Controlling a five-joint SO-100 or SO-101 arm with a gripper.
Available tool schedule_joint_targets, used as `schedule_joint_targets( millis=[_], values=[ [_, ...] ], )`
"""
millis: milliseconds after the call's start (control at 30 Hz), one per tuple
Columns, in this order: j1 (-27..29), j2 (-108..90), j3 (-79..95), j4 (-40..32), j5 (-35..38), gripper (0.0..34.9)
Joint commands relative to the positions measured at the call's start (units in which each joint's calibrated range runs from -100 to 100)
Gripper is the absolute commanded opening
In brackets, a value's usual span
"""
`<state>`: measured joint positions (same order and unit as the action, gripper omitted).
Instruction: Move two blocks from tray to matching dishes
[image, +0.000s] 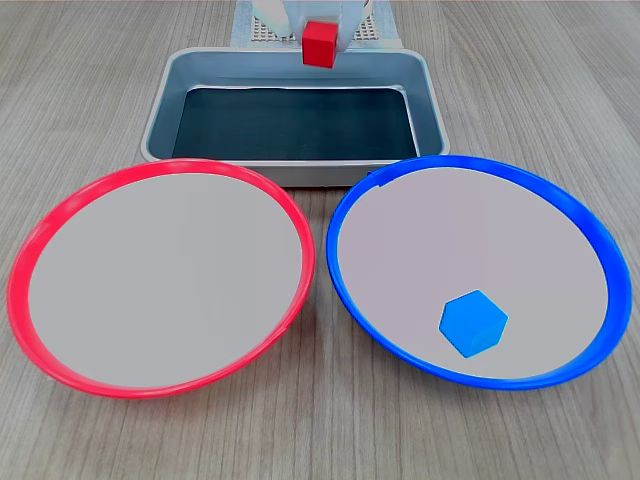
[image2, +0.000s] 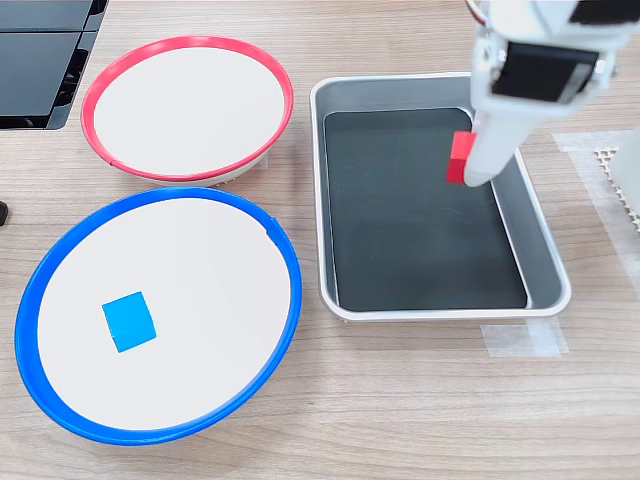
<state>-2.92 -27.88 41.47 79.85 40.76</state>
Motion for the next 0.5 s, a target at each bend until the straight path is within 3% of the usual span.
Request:
schedule_joint_targets(
  millis=[0,200,300,400,467],
  values=[
    [0.9,13.5,-25.5,-0.6,-18.1,0.1],
    [9.4,33.9,-42.2,-10.6,-27.1,0.1],
    [12.2,43.4,-47.1,-21.9,-28.4,0.6],
    [12.8,46.5,-48.0,-27.6,-28.3,10.1],
    [12.9,47.2,-47.8,-30.1,-28.0,20.5]
  ],
)
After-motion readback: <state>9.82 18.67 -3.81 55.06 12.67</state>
